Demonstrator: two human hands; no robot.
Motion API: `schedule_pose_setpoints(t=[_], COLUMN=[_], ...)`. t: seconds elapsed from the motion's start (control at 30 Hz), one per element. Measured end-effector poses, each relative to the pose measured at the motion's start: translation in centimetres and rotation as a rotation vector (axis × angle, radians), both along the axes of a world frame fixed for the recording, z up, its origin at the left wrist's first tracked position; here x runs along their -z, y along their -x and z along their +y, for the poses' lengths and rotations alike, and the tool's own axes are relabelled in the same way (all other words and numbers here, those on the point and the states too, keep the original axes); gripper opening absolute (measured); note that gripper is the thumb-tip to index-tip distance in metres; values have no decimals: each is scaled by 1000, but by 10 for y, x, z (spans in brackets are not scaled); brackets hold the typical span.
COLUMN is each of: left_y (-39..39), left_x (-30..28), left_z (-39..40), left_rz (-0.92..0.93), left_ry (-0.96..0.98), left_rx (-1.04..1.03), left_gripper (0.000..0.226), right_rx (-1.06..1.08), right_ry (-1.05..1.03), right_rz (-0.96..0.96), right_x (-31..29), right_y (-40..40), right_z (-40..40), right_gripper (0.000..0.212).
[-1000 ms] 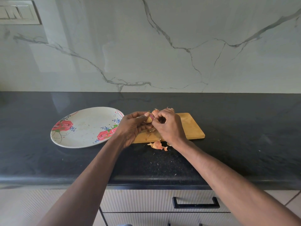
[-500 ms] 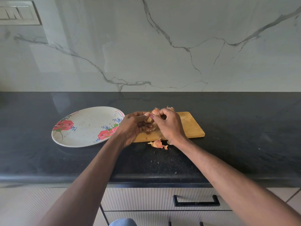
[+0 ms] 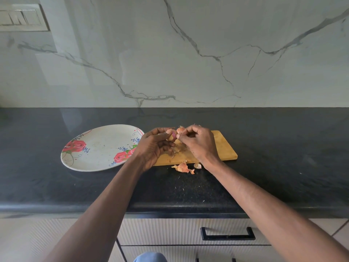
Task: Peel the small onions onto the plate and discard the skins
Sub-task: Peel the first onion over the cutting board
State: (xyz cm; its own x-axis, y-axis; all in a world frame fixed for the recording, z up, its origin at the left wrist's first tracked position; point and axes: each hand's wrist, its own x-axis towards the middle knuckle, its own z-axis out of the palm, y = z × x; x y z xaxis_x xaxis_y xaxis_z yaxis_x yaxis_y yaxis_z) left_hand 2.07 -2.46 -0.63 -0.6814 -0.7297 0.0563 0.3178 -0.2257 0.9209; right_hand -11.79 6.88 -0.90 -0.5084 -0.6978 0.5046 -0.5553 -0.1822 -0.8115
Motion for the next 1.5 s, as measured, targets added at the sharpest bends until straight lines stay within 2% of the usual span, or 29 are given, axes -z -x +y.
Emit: schedule_pose_setpoints(t=[0.1, 0.17, 0.6, 0.83, 1.03, 1.3, 1.4, 1.5], left_y=[0, 0, 2, 2, 2, 2, 3, 3], left_x=[0, 1, 4, 4, 2, 2, 2, 2], left_z=[1, 0, 0, -1, 3, 3, 6, 7], left_rz=[7, 1, -34, -41, -23, -15, -11, -24], left_ry=[5, 5, 2, -1, 7, 13, 21, 37], left_rx=[2, -3, -12, -46, -19, -17, -8, -7], left_gripper=[31, 35, 17, 20, 20, 21, 19, 19], right_rx=[-21, -28, -6, -16, -4, -1, -24, -20], right_ry=[5, -1, -2, -5, -9, -21, -46, -43], right_rz=[-25, -27, -23, -57, -95, -153, -157, -110], right_x=[1, 2, 6, 1, 4, 4, 1, 0], right_y=[1, 0, 0, -2, 0, 0, -2, -3], right_z=[-2, -3, -2, -3, -4, -7, -3, 0], right_gripper=[4, 13, 8, 13, 8, 23, 13, 11])
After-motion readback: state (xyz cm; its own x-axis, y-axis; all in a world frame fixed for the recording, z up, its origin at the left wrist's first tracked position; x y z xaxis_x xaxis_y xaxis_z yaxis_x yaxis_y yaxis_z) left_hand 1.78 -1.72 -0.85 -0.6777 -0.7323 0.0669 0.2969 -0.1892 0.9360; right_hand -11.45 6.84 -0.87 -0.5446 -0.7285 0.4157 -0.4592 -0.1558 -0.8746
